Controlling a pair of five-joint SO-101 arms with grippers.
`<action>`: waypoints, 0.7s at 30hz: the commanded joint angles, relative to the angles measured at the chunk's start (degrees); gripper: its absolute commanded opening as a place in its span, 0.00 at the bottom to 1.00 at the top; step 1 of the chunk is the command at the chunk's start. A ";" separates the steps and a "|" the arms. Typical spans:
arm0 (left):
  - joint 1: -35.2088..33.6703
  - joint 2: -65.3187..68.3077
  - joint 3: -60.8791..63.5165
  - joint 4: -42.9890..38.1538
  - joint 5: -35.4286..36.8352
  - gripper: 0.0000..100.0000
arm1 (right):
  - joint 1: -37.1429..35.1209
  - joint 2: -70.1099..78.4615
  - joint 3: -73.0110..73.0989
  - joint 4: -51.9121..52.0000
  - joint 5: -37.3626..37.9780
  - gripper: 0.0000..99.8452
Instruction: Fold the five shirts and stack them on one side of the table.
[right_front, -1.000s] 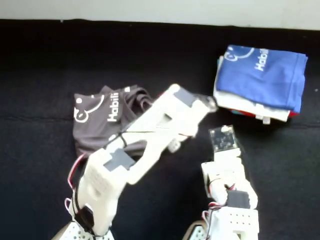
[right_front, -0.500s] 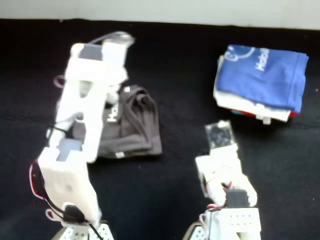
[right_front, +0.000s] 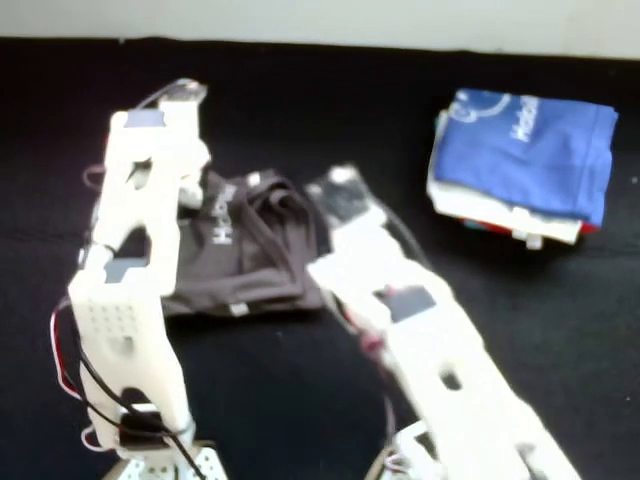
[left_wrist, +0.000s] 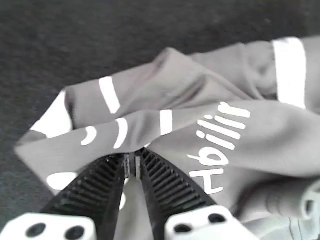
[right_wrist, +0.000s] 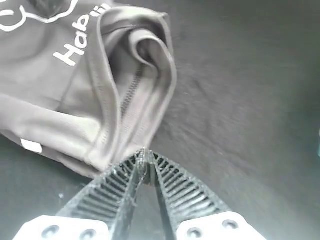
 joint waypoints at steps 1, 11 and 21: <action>-1.71 -0.57 -1.98 -0.79 0.26 0.01 | -3.74 16.31 -12.53 -1.10 -0.62 0.01; -1.98 -0.13 -1.54 -1.85 0.09 0.01 | -6.55 44.62 -27.82 -1.10 -0.70 0.01; -8.57 6.29 -4.97 -3.25 0.09 0.01 | 5.49 48.48 -27.91 2.24 -0.35 0.01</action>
